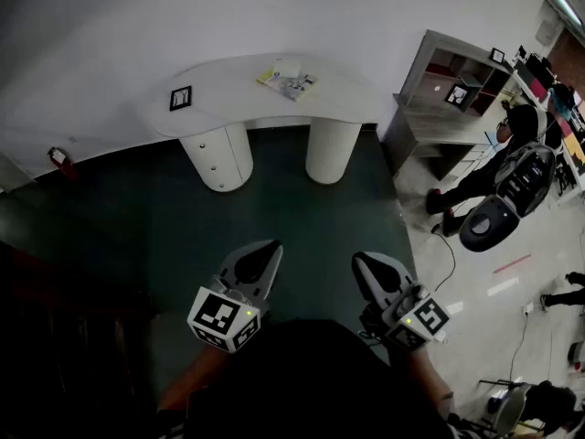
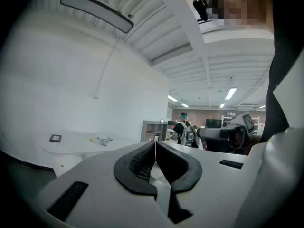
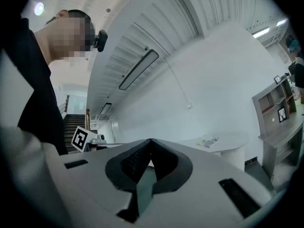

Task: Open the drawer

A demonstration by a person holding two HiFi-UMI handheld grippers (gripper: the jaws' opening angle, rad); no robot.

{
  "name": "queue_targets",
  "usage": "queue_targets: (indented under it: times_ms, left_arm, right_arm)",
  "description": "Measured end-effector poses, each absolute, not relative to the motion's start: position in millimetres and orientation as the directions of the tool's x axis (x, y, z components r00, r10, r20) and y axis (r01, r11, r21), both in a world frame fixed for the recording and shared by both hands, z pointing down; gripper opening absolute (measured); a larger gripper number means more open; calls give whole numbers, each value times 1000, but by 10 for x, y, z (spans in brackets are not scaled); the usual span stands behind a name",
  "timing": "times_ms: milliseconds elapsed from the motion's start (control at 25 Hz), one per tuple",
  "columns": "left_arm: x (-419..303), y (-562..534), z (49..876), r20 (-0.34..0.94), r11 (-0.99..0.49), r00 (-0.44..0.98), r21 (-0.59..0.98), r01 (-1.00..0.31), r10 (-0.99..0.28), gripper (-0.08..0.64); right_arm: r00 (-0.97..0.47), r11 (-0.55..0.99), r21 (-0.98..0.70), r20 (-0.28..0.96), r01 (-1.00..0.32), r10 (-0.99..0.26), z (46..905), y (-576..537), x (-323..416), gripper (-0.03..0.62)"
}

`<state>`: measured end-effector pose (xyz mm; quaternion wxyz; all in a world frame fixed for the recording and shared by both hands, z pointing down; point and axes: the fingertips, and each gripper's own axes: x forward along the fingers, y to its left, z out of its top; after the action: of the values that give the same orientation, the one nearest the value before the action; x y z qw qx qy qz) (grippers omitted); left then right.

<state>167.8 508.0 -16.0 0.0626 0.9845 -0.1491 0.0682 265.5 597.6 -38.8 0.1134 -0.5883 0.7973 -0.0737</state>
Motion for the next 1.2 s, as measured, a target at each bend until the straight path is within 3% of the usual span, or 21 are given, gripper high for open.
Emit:
queue_targets:
  times_ms: [640, 1200]
  left_arm:
    - [1538, 4978, -145, 149, -955, 952, 93, -282, -266, 15]
    - [423, 4425, -45, 133, -907, 908, 97, -410, -396, 15]
  right_arm:
    - [-287, 295, -231, -69, -927, -955, -295, 5838, 2399, 15]
    - [-436, 450, -250, -114, -857, -893, -349, 5107, 1369, 17]
